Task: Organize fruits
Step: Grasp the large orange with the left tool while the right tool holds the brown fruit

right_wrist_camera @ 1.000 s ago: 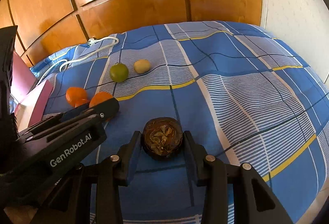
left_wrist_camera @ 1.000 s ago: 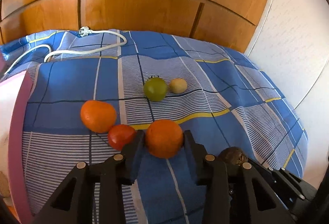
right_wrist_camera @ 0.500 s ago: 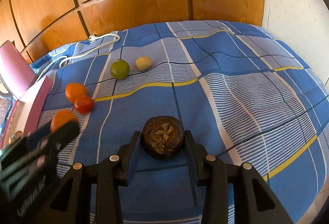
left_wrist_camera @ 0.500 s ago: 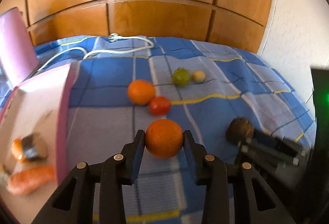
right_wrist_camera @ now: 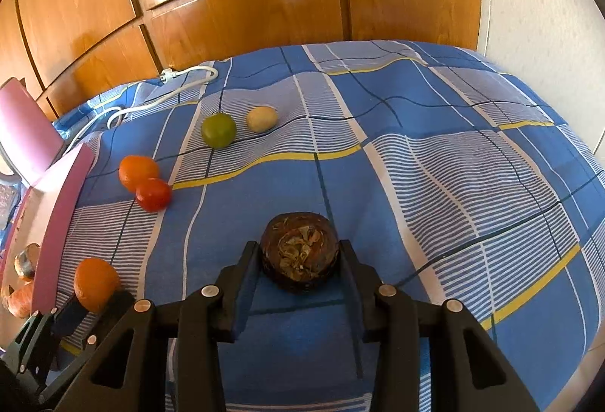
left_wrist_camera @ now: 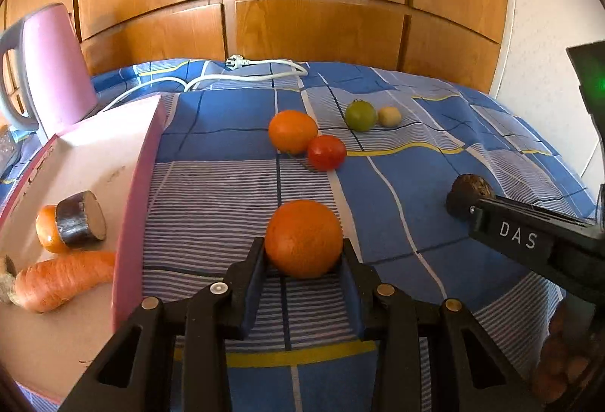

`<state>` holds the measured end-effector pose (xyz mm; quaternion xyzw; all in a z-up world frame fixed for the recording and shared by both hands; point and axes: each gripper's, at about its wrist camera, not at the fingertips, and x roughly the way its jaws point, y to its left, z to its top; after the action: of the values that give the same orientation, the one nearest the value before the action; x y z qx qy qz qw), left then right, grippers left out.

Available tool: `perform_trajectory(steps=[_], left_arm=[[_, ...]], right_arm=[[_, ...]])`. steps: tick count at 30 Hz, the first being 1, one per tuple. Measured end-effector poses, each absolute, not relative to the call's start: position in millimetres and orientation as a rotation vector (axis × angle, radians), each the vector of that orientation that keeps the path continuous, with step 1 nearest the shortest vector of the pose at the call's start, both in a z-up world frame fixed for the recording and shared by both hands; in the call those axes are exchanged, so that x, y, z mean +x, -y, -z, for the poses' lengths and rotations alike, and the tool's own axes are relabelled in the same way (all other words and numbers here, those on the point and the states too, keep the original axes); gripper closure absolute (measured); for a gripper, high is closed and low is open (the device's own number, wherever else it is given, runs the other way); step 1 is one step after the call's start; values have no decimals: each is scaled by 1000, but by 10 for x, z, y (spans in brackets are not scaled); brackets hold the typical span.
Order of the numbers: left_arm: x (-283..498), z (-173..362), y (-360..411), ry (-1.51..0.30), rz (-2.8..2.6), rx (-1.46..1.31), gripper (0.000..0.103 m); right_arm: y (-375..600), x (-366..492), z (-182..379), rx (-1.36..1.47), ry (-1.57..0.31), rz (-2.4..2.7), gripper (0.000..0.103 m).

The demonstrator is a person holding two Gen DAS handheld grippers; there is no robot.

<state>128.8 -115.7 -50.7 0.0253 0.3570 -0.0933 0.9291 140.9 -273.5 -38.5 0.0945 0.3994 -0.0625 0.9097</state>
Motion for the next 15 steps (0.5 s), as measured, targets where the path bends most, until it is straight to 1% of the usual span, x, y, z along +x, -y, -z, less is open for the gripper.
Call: perform_trajectory(steps=[6,15], left_arm=[[1270,496,1151,-724,203,56,67],[1204,440,1117,-744,243,54,68]], right_arm=[[2712,1382,363,201,-820,119,62],[2411,1395,324,96,-817,79,62]])
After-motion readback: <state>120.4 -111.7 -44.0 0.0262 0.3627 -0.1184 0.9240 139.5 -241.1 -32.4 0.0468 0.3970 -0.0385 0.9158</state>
